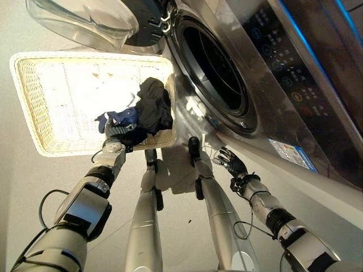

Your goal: Put the clothes into the washing machine.

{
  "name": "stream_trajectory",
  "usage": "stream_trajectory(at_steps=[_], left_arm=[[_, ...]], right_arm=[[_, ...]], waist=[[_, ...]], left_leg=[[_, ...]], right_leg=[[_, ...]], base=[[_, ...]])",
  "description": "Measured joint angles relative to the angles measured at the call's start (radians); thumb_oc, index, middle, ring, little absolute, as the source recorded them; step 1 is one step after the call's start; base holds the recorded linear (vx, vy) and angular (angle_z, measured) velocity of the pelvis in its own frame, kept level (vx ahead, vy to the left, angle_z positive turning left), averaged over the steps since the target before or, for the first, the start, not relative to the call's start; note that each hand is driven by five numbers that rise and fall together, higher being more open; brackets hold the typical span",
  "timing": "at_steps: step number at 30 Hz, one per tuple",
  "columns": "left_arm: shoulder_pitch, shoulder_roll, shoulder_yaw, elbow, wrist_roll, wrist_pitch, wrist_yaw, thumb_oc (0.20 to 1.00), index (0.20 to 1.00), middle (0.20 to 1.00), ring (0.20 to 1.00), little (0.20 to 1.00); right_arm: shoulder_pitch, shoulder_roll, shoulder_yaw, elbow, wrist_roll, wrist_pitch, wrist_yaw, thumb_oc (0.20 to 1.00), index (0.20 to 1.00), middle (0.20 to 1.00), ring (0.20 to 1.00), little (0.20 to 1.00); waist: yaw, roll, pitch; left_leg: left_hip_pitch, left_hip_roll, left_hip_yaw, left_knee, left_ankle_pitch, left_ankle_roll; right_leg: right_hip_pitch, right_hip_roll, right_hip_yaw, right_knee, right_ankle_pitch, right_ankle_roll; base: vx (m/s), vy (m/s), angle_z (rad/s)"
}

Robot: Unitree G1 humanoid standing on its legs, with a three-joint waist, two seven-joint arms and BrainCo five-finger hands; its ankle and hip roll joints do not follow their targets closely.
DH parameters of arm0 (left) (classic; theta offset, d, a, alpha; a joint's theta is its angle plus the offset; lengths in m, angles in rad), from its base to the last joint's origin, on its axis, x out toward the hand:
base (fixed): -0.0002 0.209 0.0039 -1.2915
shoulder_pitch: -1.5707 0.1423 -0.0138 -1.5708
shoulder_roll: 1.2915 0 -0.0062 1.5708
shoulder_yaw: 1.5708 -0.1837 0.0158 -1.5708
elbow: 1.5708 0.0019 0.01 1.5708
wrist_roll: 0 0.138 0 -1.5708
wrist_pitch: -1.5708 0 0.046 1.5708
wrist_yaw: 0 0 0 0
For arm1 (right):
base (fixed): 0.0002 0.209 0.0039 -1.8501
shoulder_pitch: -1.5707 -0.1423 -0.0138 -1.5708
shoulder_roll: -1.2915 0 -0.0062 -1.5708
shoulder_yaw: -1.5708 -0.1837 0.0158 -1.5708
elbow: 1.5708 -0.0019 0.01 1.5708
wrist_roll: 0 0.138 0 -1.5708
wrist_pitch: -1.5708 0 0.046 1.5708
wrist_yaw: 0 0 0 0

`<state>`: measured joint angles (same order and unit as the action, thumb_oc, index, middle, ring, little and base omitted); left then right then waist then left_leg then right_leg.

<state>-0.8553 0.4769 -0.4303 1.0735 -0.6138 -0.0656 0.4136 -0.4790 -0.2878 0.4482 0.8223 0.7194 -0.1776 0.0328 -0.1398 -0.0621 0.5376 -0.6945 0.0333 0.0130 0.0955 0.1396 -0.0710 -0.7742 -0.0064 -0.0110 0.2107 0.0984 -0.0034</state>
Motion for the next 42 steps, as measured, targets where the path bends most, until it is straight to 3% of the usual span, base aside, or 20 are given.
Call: stream_trajectory(at_steps=[6,13,18,20,23,26,27,28,31,32,38,42], left_arm=[[-0.051,-0.026,-0.058,-0.045,0.095,0.006,0.045,0.2,0.2,0.2,0.2,0.2],[-0.029,-0.014,-0.089,-0.057,0.175,0.013,0.105,0.2,0.2,0.2,0.2,0.2],[0.095,-0.027,-0.043,-0.156,0.191,-0.059,0.135,0.2,0.2,0.2,0.2,0.2],[0.15,-0.03,-0.018,-0.188,0.189,-0.091,0.145,0.2,0.2,0.2,0.2,0.2],[0.256,-0.04,0.063,-0.244,0.185,-0.142,0.164,0.2,0.2,0.2,0.2,0.2],[0.388,-0.064,0.162,-0.316,0.164,-0.197,0.182,0.2,0.2,0.2,0.2,0.2],[0.467,-0.065,0.179,-0.356,0.163,-0.226,0.201,0.2,0.2,0.2,0.2,0.2],[0.467,-0.065,0.179,-0.356,0.163,-0.226,0.201,0.2,0.2,0.2,0.2,0.2],[0.602,-0.081,0.216,-0.434,0.165,-0.275,0.219,0.2,0.2,0.2,0.2,0.2],[0.626,-0.086,0.229,-0.46,0.164,-0.277,0.217,0.2,0.2,0.2,0.2,0.2],[0.685,-0.084,0.224,-0.611,0.162,-0.333,0.09,0.2,0.2,0.2,0.2,0.2],[0.659,-0.045,0.184,-0.833,0.042,-0.338,-0.198,0.2,0.2,0.2,0.2,0.2]], right_arm=[[-0.001,0.042,0.0,-0.024,0.047,0.002,-0.005,1.0,1.0,1.0,1.0,1.0],[-0.001,0.05,-0.001,-0.032,0.068,-0.017,0.004,1.0,1.0,1.0,1.0,1.0],[0.006,0.065,-0.006,-0.037,0.078,-0.06,0.006,1.0,1.0,1.0,1.0,1.0],[0.009,0.068,-0.009,-0.046,0.078,-0.083,0.007,1.0,1.0,1.0,1.0,1.0],[0.03,0.07,-0.02,-0.108,0.078,-0.093,0.009,1.0,1.0,1.0,1.0,1.0],[0.051,0.066,-0.039,-0.145,0.076,-0.094,0.009,1.0,1.0,1.0,1.0,1.0],[0.069,0.065,-0.049,-0.166,0.076,-0.095,0.008,1.0,1.0,1.0,1.0,1.0],[0.069,0.065,-0.049,-0.166,0.076,-0.095,0.008,1.0,1.0,1.0,1.0,1.0],[0.078,0.036,-0.08,-0.213,0.043,-0.1,0.007,1.0,1.0,1.0,1.0,1.0],[0.078,0.034,-0.082,-0.225,0.026,-0.1,0.004,1.0,1.0,1.0,1.0,1.0],[0.067,0.001,-0.078,-0.37,-0.173,-0.101,0.002,1.0,1.0,1.0,1.0,1.0],[0.031,-0.041,-0.036,-0.455,-0.311,-0.077,0.02,1.0,1.0,1.0,1.0,1.0]], waist=[[-0.013,-0.076,0.0],[0.002,-0.076,0.0],[0.032,-0.068,-0.001],[0.063,-0.066,-0.001],[0.084,-0.052,0.0],[0.13,-0.025,0.004],[0.144,-0.003,0.002],[0.144,-0.003,0.002],[0.209,0.049,-0.002],[0.209,0.05,-0.001],[0.227,0.053,-0.001],[0.237,0.056,0.001]], left_leg=[[-0.001,-0.011,-0.002,0.0,0.008,0.011],[0.042,-0.015,-0.016,-0.002,0.01,0.013],[0.093,-0.009,-0.041,-0.031,0.022,-0.001],[0.096,-0.002,-0.053,-0.033,0.027,-0.009],[0.109,0.0,-0.069,-0.039,0.033,-0.015],[0.141,-0.002,-0.093,-0.044,0.035,-0.018],[0.176,-0.002,-0.113,-0.046,0.031,-0.023],[0.176,-0.002,-0.113,-0.046,0.031,-0.023],[0.197,-0.001,-0.124,-0.046,0.025,-0.022],[0.199,-0.001,-0.124,-0.047,0.025,-0.022],[0.205,0.006,-0.124,-0.05,0.03,-0.025],[0.227,0.007,-0.122,-0.078,0.048,-0.026]], right_leg=[[0.004,-0.01,-0.003,-0.004,0.007,0.006],[0.053,-0.015,-0.015,-0.005,0.007,0.003],[0.1,-0.015,-0.044,-0.006,-0.002,0.004],[0.106,-0.014,-0.056,-0.002,-0.008,0.0],[0.115,-0.014,-0.073,0.014,-0.019,-0.014],[0.145,-0.018,-0.096,0.043,-0.04,-0.018],[0.183,-0.019,-0.113,0.05,-0.061,-0.019],[0.183,-0.019,-0.113,0.05,-0.061,-0.019],[0.2,-0.033,-0.141,0.093,-0.099,-0.027],[0.2,-0.033,-0.142,0.096,-0.101,-0.028],[0.213,-0.036,-0.164,0.104,-0.114,-0.03],[0.226,-0.036,-0.165,0.096,-0.114,-0.028]], base=[[-0.01,-0.005,0.02],[-0.03,-0.011,0.04],[-0.05,-0.039,0.12],[-0.06,-0.008,0.13],[-0.04,0.004,0.14],[-0.03,-0.005,0.24],[-0.01,0.001,0.28],[-0.01,-0.001,0.31],[-0.01,0.009,0.24],[0.0,0.008,0.18],[0.0,-0.006,0.09],[0.0,0.021,0.0]])
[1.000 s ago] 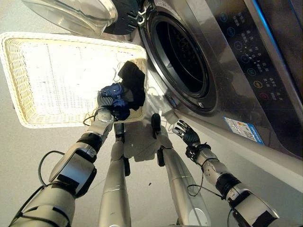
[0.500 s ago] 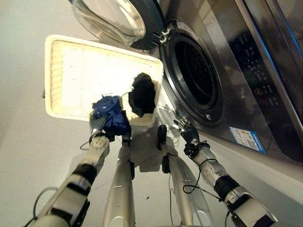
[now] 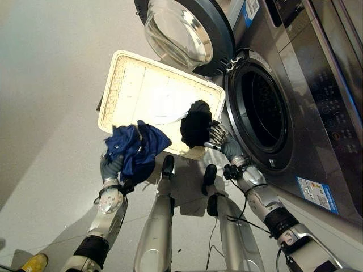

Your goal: Put the clothes into the washing machine.

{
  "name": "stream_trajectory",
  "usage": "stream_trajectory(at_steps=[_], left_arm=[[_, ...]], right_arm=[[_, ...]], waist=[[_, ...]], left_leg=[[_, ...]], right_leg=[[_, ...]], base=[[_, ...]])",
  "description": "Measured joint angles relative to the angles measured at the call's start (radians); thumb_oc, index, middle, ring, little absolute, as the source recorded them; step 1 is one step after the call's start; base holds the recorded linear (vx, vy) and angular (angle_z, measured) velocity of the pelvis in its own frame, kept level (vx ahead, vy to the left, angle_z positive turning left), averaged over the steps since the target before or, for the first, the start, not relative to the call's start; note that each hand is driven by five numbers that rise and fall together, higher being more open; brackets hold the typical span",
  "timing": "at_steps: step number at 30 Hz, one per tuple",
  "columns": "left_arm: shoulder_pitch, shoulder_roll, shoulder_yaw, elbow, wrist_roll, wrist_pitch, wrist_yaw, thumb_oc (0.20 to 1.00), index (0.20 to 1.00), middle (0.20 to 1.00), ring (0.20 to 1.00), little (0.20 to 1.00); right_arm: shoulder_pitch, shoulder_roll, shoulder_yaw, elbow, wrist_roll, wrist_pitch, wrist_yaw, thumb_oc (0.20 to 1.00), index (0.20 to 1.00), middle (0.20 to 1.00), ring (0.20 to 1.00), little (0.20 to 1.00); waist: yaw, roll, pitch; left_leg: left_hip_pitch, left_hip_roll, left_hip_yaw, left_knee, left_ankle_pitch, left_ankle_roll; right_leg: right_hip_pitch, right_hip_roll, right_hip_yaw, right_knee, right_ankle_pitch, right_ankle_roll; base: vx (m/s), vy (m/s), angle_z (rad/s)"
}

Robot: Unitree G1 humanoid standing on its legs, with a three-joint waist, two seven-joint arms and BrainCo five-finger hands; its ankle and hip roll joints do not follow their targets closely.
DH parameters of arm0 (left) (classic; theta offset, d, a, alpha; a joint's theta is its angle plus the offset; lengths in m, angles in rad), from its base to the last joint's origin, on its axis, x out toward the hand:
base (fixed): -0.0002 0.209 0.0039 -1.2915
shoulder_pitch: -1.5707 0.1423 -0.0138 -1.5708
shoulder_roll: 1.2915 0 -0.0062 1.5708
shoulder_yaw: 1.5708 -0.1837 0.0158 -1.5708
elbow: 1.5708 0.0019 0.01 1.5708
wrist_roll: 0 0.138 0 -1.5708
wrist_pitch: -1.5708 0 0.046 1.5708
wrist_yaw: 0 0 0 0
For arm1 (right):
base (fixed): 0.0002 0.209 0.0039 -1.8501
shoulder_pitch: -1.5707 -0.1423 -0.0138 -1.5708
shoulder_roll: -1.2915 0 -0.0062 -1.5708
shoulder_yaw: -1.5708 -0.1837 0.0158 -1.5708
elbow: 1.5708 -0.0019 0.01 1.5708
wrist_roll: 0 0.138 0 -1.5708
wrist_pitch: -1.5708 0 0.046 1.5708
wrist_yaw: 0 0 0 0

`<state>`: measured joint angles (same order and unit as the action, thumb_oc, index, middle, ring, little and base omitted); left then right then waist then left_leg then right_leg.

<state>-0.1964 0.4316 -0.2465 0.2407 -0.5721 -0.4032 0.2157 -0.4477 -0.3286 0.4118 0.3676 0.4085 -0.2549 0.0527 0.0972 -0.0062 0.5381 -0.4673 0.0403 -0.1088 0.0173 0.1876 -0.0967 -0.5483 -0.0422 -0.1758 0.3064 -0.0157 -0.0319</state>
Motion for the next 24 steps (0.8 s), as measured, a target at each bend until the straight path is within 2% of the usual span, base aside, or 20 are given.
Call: stream_trajectory(at_steps=[4,10,14,15,18,22,23,24], left_arm=[[-0.057,0.026,-0.075,-0.084,-0.108,0.036,-0.258,0.2,0.2,0.2,0.2,0.2],[-0.14,0.106,-0.17,-0.103,-0.206,0.136,-0.445,0.2,0.2,0.2,0.2,0.2],[-0.163,0.125,-0.186,-0.103,-0.246,0.172,-0.489,0.2,0.2,0.2,0.2,0.2],[-0.184,0.137,-0.214,-0.103,-0.286,0.207,-0.527,0.2,0.2,0.2,0.2,0.2],[-0.21,0.136,-0.246,-0.103,-0.318,0.245,-0.563,0.2,0.2,0.2,0.2,0.2],[-0.229,0.129,-0.268,-0.103,-0.352,0.266,-0.578,0.2,0.2,0.2,0.2,0.2],[-0.236,0.129,-0.276,-0.103,-0.358,0.267,-0.579,0.2,0.2,0.2,0.2,0.2],[-0.238,0.128,-0.279,-0.103,-0.361,0.269,-0.58,0.2,0.2,0.2,0.2,0.2]], right_arm=[[-0.034,-0.017,0.06,-0.055,-0.043,0.057,0.091,1.0,1.0,1.0,1.0,1.0],[-0.089,-0.053,0.119,-0.08,-0.002,0.176,0.215,1.0,1.0,1.0,1.0,1.0],[-0.095,-0.059,0.141,-0.081,0.011,0.208,0.234,1.0,1.0,1.0,1.0,1.0],[-0.113,-0.071,0.168,-0.081,0.017,0.232,0.246,1.0,1.0,1.0,1.0,1.0],[-0.122,-0.073,0.189,-0.081,0.039,0.26,0.25,1.0,1.0,1.0,1.0,1.0],[-0.125,-0.074,0.206,-0.081,0.081,0.293,0.251,1.0,1.0,1.0,1.0,1.0],[-0.128,-0.078,0.213,-0.08,0.093,0.3,0.251,0.915,0.915,0.915,0.915,0.915],[-0.129,-0.08,0.216,-0.08,0.1,0.302,0.251,0.915,0.915,0.915,0.915,0.915]], waist=[[-0.002,0.003,0.0],[-0.005,0.004,0.001],[-0.019,0.004,0.001],[-0.028,0.005,0.001],[-0.031,0.005,0.001],[-0.043,0.006,0.002],[-0.048,0.006,0.002],[-0.051,0.007,0.002]], left_leg=[[0.032,0.0,0.002,-0.006,0.0,0.0],[0.037,0.001,0.013,-0.007,0.0,0.0],[0.038,0.003,0.018,-0.007,-0.001,-0.001],[0.038,0.004,0.022,-0.008,-0.001,-0.001],[0.039,0.004,0.03,-0.01,-0.001,-0.001],[0.038,0.007,0.055,-0.017,-0.001,0.0],[0.039,0.007,0.055,-0.017,-0.001,0.0],[0.039,0.007,0.055,-0.017,-0.001,0.0]], right_leg=[[0.036,0.001,-0.001,-0.017,-0.001,0.003],[0.036,0.001,0.003,-0.02,0.0,0.004],[0.036,0.002,0.006,-0.022,0.0,0.004],[0.034,0.003,0.008,-0.023,0.0,0.003],[0.03,0.004,0.015,-0.025,0.001,0.003],[0.022,0.009,0.03,-0.031,0.012,0.003],[0.022,0.009,0.03,-0.031,0.012,0.003],[0.022,0.009,0.03,-0.032,0.012,0.003]], base=[[0.0,0.054,-0.01],[0.0,0.032,-0.04],[0.0,0.007,-0.03],[0.0,0.005,-0.03],[0.0,0.002,-0.06],[0.0,-0.015,-0.16],[0.0,0.0,0.0],[0.0,0.0,0.0]])
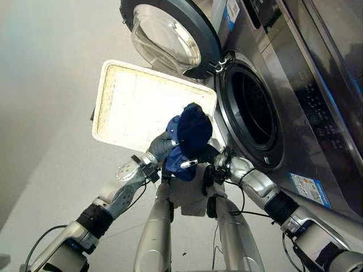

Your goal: Put the clothes into the washing machine.

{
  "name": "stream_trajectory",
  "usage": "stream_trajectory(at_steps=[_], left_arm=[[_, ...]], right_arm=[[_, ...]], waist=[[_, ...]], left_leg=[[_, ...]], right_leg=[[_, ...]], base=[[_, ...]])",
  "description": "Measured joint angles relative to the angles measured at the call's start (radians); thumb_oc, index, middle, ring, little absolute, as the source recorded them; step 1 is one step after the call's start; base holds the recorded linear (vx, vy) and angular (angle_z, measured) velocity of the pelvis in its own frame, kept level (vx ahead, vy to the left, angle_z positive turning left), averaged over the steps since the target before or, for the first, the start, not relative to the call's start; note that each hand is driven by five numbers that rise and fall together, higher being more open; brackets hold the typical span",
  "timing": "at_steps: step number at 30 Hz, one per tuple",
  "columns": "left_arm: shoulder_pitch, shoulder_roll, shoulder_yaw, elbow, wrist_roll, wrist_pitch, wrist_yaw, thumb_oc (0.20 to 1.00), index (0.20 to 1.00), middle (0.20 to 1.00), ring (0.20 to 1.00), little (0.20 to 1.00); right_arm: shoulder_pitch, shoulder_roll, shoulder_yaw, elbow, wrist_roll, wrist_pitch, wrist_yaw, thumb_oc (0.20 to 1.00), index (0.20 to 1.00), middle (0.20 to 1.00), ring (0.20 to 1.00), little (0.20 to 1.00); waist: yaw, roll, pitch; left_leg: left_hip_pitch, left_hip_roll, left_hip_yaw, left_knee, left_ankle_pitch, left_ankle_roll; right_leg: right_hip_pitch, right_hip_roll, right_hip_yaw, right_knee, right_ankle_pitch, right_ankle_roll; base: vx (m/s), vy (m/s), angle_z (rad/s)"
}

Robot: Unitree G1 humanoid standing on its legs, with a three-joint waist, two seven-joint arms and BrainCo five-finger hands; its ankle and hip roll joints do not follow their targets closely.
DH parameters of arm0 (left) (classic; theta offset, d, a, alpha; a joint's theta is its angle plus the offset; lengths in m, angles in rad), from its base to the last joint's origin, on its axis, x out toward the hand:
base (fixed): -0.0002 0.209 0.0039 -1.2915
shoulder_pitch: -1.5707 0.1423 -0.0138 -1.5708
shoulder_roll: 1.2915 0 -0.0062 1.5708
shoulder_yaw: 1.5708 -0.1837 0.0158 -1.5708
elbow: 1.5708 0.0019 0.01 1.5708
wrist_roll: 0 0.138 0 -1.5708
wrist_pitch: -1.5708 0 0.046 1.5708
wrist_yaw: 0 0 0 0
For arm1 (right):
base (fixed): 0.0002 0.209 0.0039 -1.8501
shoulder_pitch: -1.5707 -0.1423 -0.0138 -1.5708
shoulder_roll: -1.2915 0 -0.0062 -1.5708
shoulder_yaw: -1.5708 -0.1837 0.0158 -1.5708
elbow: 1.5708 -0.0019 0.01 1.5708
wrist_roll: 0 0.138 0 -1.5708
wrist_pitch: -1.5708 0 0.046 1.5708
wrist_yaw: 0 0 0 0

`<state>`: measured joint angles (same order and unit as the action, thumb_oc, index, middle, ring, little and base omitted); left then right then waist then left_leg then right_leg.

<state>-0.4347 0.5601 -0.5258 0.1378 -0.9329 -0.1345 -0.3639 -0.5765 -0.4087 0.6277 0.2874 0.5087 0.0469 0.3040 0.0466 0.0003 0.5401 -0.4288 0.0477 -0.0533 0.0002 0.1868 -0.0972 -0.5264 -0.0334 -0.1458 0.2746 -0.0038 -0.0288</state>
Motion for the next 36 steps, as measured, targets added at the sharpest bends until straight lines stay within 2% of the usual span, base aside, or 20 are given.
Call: stream_trajectory(at_steps=[1,2,5,6,7,12,13,14,15,17,21,22,24,26,28,30,31,33,36], left_arm=[[-0.005,-0.001,-0.006,0.0,-0.014,0.005,0.0,0.2,0.2,0.2,0.2,0.2],[-0.005,-0.008,-0.006,0.001,-0.036,0.012,-0.001,0.2,0.2,0.2,0.2,0.2],[0.001,-0.026,-0.004,0.001,-0.097,0.018,-0.01,0.2,0.2,0.2,0.2,0.2],[0.001,-0.035,-0.007,0.002,-0.109,0.02,-0.01,0.2,0.2,0.2,0.2,0.2],[-0.001,-0.041,-0.008,0.002,-0.112,0.021,-0.01,0.2,0.2,0.2,0.2,0.2],[0.0,-0.071,-0.013,0.009,-0.103,0.018,0.019,0.2,0.2,0.2,0.2,0.2],[0.009,-0.074,-0.017,0.012,-0.095,0.016,0.042,0.253,0.253,0.253,0.253,0.253],[0.002,-0.08,-0.018,0.014,-0.08,0.016,0.056,0.404,0.404,0.404,0.404,0.404],[0.002,-0.09,-0.028,0.015,-0.041,0.016,0.113,1.0,1.0,1.0,1.0,1.0],[-0.001,-0.099,-0.043,0.015,0.001,0.016,0.161,1.0,1.0,1.0,1.0,1.0],[-0.003,-0.146,-0.046,0.01,0.138,0.019,0.307,1.0,1.0,1.0,1.0,1.0],[-0.006,-0.173,-0.053,0.008,0.21,0.023,0.383,1.0,1.0,1.0,1.0,1.0],[-0.017,-0.175,-0.069,0.015,0.294,0.03,0.47,1.0,1.0,1.0,1.0,1.0],[-0.029,-0.151,-0.045,0.09,0.412,0.051,0.653,1.0,1.0,1.0,1.0,1.0],[-0.003,-0.097,0.025,0.246,0.496,0.069,0.816,1.0,1.0,1.0,1.0,1.0],[0.038,-0.06,0.091,0.319,0.529,0.074,0.896,1.0,1.0,1.0,1.0,1.0],[0.047,-0.056,0.102,0.328,0.529,0.074,0.914,1.0,1.0,1.0,1.0,1.0],[0.079,-0.05,0.124,0.355,0.529,0.057,0.958,1.0,1.0,1.0,1.0,1.0],[0.089,-0.061,0.121,0.394,0.528,0.037,0.972,1.0,1.0,1.0,1.0,1.0]], right_arm=[[-0.002,-0.003,0.005,0.0,0.028,0.004,0.0,0.605,0.605,0.605,0.605,0.605],[0.0,-0.001,0.005,0.001,0.053,0.004,-0.002,0.42,0.42,0.42,0.42,0.42],[0.006,0.008,0.005,0.003,0.135,0.004,-0.016,0.347,0.347,0.347,0.347,0.347],[0.011,0.016,0.007,0.003,0.151,0.004,-0.018,0.304,0.304,0.304,0.304,0.304],[0.022,0.028,0.005,0.006,0.185,0.004,-0.029,0.2,0.2,0.2,0.2,0.2],[0.058,0.058,-0.01,0.025,0.294,0.001,-0.063,0.2,0.2,0.2,0.2,0.2],[0.073,0.075,-0.011,0.036,0.312,-0.004,-0.077,0.2,0.2,0.2,0.2,0.2],[0.073,0.083,-0.016,0.041,0.321,-0.006,-0.084,0.2,0.2,0.2,0.2,0.2],[0.091,0.102,-0.014,0.055,0.339,-0.025,-0.114,0.2,0.2,0.2,0.2,0.2],[0.105,0.112,-0.014,0.061,0.348,-0.041,-0.14,0.2,0.2,0.2,0.2,0.2],[0.126,0.133,-0.009,0.09,0.345,-0.12,-0.204,0.2,0.2,0.2,0.2,0.2],[0.125,0.154,-0.009,0.117,0.345,-0.155,-0.235,0.2,0.2,0.2,0.2,0.2],[0.124,0.165,-0.01,0.149,0.347,-0.187,-0.267,0.2,0.2,0.2,0.2,0.2],[0.13,0.159,-0.088,0.17,0.41,-0.295,-0.329,0.2,0.2,0.2,0.2,0.2],[0.104,0.154,-0.24,0.181,0.506,-0.407,-0.355,0.2,0.2,0.2,0.2,0.2],[0.061,0.125,-0.356,0.201,0.581,-0.478,-0.361,0.2,0.2,0.2,0.2,0.2],[0.049,0.11,-0.367,0.212,0.599,-0.47,-0.357,0.2,0.2,0.2,0.2,0.2],[0.001,0.104,-0.419,0.29,0.655,-0.494,-0.355,0.2,0.2,0.2,0.2,0.2],[-0.068,0.122,-0.474,0.363,0.721,-0.521,-0.366,0.2,0.2,0.2,0.2,0.2]], waist=[[-0.006,0.0,0.0],[-0.006,0.0,0.0],[-0.004,0.0,0.0],[-0.007,0.0,0.0],[-0.01,0.0,0.0],[-0.008,0.0,0.0],[-0.01,0.0,0.0],[-0.01,0.0,0.0],[-0.01,0.0,0.0],[-0.013,0.0,0.0],[-0.006,0.0,0.0],[-0.005,0.001,0.0],[-0.004,0.003,0.0],[-0.008,0.015,0.0],[-0.009,0.015,0.0],[-0.008,0.024,0.002],[-0.006,0.031,0.002],[0.012,0.067,0.001],[0.023,0.082,0.001]], left_leg=[[0.001,0.0,0.002,0.0,0.0,0.0],[0.002,0.001,0.008,0.0,0.0,0.0],[0.007,0.006,0.028,-0.006,0.0,0.0],[0.007,0.006,0.029,-0.007,0.0,0.0],[0.007,0.007,0.032,-0.007,0.0,0.001],[0.001,0.006,0.055,-0.012,-0.004,0.001],[-0.006,0.005,0.059,-0.012,-0.003,0.002],[-0.009,0.004,0.062,-0.013,-0.003,0.003],[-0.013,0.006,0.069,-0.015,-0.001,0.005],[-0.013,0.006,0.07,-0.019,-0.002,0.005],[-0.02,0.005,0.078,-0.024,-0.003,0.007],[-0.023,0.004,0.08,-0.024,-0.005,0.009],[-0.023,0.003,0.082,-0.025,-0.006,0.01],[-0.025,0.003,0.084,-0.025,-0.007,0.012],[-0.024,0.003,0.085,-0.026,-0.011,0.01],[-0.029,0.004,0.083,-0.028,-0.011,0.01],[-0.03,0.004,0.08,-0.027,-0.011,0.01],[-0.033,0.004,0.077,-0.027,-0.01,0.01],[-0.04,0.0,0.077,-0.027,-0.008,0.013]], right_leg=[[0.0,0.001,0.003,-0.001,0.001,0.0],[-0.001,0.002,0.008,-0.002,0.003,0.0],[-0.001,0.01,0.026,-0.018,0.016,0.001],[-0.001,0.011,0.028,-0.022,0.018,0.001],[-0.002,0.012,0.032,-0.026,0.023,0.002],[-0.02,0.012,0.049,-0.037,0.032,0.006],[-0.03,0.011,0.052,-0.038,0.034,0.008],[-0.033,0.011,0.055,-0.038,0.035,0.008],[-0.036,0.012,0.056,-0.043,0.043,0.007],[-0.036,0.013,0.056,-0.05,0.045,0.007],[-0.047,0.012,0.064,-0.056,0.047,0.009],[-0.053,0.012,0.069,-0.055,0.047,0.009],[-0.055,0.012,0.073,-0.055,0.046,0.01],[-0.059,0.012,0.077,-0.054,0.046,0.011],[-0.07,0.011,0.078,-0.053,0.051,0.011],[-0.076,0.01,0.075,-0.055,0.055,0.009],[-0.076,0.01,0.072,-0.056,0.055,0.009],[-0.072,0.006,0.062,-0.061,0.055,0.009],[-0.077,0.002,0.057,-0.062,0.057,0.012]], base=[[0.01,0.003,-0.07],[0.01,0.005,-0.1],[0.0,0.011,-0.19],[0.01,0.009,-0.14],[0.01,0.005,-0.09],[0.0,0.016,-0.14],[0.01,0.005,-0.11],[0.01,0.006,-0.15],[0.0,0.005,-0.11],[0.01,0.008,-0.05],[0.02,0.017,-0.05],[0.03,0.017,-0.07],[0.02,0.012,-0.04],[0.04,0.017,-0.08],[0.04,-0.001,-0.23],[0.04,-0.012,-0.11],[0.05,-0.022,0.05],[0.05,-0.024,0.11],[0.03,-0.037,0.05]])
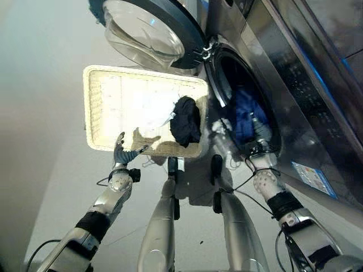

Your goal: Put the clothes into the washing machine.

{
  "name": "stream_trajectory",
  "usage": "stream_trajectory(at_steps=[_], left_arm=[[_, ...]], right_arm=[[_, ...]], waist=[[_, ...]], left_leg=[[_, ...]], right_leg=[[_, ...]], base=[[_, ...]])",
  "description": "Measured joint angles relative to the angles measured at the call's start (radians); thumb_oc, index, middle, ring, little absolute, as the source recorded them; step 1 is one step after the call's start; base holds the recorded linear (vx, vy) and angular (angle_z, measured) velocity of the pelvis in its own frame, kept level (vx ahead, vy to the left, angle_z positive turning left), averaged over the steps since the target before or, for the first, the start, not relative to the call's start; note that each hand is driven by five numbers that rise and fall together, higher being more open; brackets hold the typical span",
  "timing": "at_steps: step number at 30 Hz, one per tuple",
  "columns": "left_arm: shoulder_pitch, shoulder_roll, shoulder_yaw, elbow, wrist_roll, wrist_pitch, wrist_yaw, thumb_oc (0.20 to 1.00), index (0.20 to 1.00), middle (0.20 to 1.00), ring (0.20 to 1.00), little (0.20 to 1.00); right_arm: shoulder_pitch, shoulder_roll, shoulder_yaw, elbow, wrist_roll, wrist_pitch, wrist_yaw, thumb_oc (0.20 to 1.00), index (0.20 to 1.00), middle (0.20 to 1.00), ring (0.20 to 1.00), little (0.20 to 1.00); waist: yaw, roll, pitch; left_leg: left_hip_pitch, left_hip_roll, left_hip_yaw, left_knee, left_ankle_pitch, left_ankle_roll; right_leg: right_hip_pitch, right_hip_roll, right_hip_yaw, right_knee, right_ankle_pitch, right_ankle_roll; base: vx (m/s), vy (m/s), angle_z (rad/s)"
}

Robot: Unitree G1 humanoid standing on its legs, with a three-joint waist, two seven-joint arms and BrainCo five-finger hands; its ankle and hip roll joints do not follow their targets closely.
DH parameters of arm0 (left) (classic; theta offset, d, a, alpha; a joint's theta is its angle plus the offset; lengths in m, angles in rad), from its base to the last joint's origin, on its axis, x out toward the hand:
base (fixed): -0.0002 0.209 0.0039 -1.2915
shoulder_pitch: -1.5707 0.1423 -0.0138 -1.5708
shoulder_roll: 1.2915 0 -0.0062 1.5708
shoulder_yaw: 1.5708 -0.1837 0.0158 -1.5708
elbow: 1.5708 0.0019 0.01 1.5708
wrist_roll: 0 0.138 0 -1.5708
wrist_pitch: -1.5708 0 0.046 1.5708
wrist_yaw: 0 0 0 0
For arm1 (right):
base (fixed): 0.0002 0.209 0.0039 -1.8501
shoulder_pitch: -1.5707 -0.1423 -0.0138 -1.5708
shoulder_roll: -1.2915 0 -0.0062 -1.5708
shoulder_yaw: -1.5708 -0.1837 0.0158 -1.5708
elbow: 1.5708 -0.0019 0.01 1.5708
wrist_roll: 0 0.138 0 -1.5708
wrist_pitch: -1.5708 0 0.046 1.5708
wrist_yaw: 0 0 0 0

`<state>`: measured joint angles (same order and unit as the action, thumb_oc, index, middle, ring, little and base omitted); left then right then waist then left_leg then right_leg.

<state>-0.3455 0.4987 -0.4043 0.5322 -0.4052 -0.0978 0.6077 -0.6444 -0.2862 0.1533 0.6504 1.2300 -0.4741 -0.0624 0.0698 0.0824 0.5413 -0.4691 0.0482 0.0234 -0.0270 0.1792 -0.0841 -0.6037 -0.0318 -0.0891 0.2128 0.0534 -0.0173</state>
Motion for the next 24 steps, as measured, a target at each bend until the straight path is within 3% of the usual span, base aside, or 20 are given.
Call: stream_trajectory(at_steps=[5,10,15,19,20,21,22,24], left_arm=[[0.003,-0.015,-0.004,0.031,-0.002,-0.036,-0.015,1.0,1.0,1.0,1.0,1.0],[0.011,-0.014,-0.007,0.027,-0.004,-0.053,-0.028,1.0,1.0,1.0,1.0,1.0],[0.025,0.022,-0.053,-0.062,-0.014,-0.065,-0.049,1.0,1.0,1.0,1.0,1.0],[0.028,0.062,-0.09,-0.108,-0.046,-0.061,-0.057,1.0,1.0,1.0,1.0,1.0],[0.034,0.075,-0.093,-0.12,-0.051,-0.061,-0.058,1.0,1.0,1.0,1.0,1.0],[0.037,0.077,-0.094,-0.12,-0.054,-0.061,-0.058,1.0,1.0,1.0,1.0,1.0],[0.043,0.078,-0.095,-0.119,-0.069,-0.058,-0.058,1.0,1.0,1.0,1.0,1.0],[0.051,0.078,-0.094,-0.119,-0.081,-0.055,-0.058,1.0,1.0,1.0,1.0,1.0]], right_arm=[[-0.168,-0.029,-0.103,0.13,0.078,0.034,-0.071,0.2,0.2,0.2,0.2,0.2],[-0.259,-0.097,-0.112,0.243,0.159,0.041,-0.129,0.2,0.2,0.2,0.2,0.2],[-0.341,-0.103,-0.192,0.286,0.395,-0.225,-0.171,0.2,0.2,0.2,0.2,0.2],[-0.419,-0.112,-0.23,0.298,0.621,-0.408,-0.135,0.2,0.2,0.2,0.2,0.2],[-0.462,-0.119,-0.265,0.298,0.735,-0.504,-0.115,0.2,0.2,0.2,0.2,0.2],[-0.47,-0.12,-0.272,0.299,0.752,-0.522,-0.118,0.413,0.413,0.413,0.413,0.413],[-0.475,-0.122,-0.296,0.299,0.751,-0.547,-0.122,1.0,1.0,1.0,1.0,1.0],[-0.48,-0.133,-0.299,0.297,0.751,-0.551,-0.147,1.0,1.0,1.0,1.0,1.0]], waist=[[0.02,0.002,0.0],[0.045,0.007,0.002],[0.085,0.015,0.005],[0.102,0.023,0.008],[0.116,0.023,0.008],[0.115,0.023,0.008],[0.115,0.024,0.008],[0.112,0.024,0.008]], left_leg=[[-0.028,-0.011,0.003,0.001,0.007,0.008],[-0.042,-0.022,0.002,0.001,0.012,0.016],[-0.064,-0.036,-0.001,0.002,0.019,0.026],[-0.087,-0.047,-0.007,0.004,0.027,0.036],[-0.097,-0.052,-0.005,0.004,0.029,0.039],[-0.099,-0.053,-0.006,0.004,0.03,0.04],[-0.1,-0.062,-0.005,0.003,0.03,0.04],[-0.1,-0.074,0.003,0.003,0.03,0.04]], right_leg=[[-0.029,-0.014,-0.003,0.0,0.011,0.011],[-0.036,-0.023,-0.004,-0.011,0.022,0.016],[-0.048,-0.031,-0.004,-0.027,0.038,0.026],[-0.065,-0.044,-0.009,-0.032,0.048,0.032],[-0.071,-0.051,-0.007,-0.043,0.06,0.036],[-0.072,-0.055,-0.007,-0.042,0.061,0.038],[-0.074,-0.065,-0.006,-0.043,0.061,0.045],[-0.076,-0.078,0.001,-0.042,0.063,0.055]], base=[[0.04,-0.043,0.01],[0.04,-0.034,0.01],[0.02,-0.066,0.04],[0.02,-0.004,0.07],[0.02,0.036,0.04],[0.02,0.094,0.06],[0.02,0.111,0.06],[0.03,0.108,0.0]])
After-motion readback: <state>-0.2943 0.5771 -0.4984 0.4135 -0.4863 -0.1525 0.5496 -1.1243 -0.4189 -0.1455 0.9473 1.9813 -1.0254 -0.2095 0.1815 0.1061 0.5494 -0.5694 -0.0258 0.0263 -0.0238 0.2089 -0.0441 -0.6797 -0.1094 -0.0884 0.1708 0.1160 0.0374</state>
